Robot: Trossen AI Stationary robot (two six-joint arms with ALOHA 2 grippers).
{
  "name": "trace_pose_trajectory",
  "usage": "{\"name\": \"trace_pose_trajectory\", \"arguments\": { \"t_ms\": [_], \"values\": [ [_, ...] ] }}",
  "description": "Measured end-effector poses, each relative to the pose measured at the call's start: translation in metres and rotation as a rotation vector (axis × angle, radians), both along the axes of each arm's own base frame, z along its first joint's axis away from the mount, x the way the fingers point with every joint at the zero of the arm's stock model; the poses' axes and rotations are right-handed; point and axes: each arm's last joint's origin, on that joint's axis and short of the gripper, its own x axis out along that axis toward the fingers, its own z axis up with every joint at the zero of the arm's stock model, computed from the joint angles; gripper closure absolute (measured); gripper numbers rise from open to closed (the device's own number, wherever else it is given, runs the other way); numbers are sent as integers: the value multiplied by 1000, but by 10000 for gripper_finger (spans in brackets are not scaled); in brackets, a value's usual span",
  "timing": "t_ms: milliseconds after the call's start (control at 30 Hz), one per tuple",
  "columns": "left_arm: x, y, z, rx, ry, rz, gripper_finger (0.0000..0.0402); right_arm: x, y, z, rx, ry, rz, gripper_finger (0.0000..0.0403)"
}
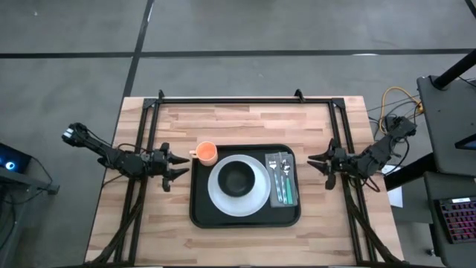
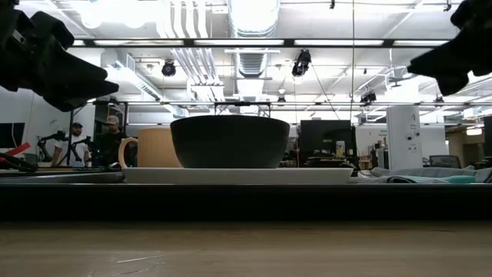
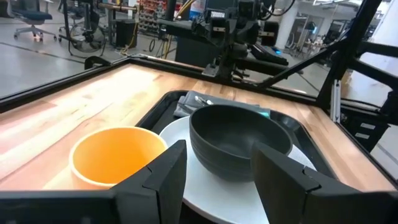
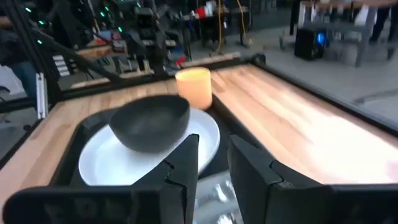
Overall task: Set up tray
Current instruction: Return to Home Position
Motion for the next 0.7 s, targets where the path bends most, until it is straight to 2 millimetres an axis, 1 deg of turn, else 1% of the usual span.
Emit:
{"name": "trace_pose_trajectory", "arguments": {
  "t_ms": [133, 233, 333, 500, 700],
  "values": [
    [1, 0, -1, 6, 13, 0, 242, -7, -6, -5, 48, 45, -18, 333],
    [1, -1, -2, 13, 24, 0, 242, -7, -6, -12, 64, 26, -17, 334],
    [2, -1, -3, 17, 34, 0, 242, -6, -5, -18, 42, -4, -7, 333],
    [2, -1, -4, 23, 46, 0, 242, -6, -4, -12, -1, -51, 29, 327],
    [3, -1, -5, 26, 51, 0, 242, -6, -4, -9, -42, -68, 38, 319]
  ]
}}
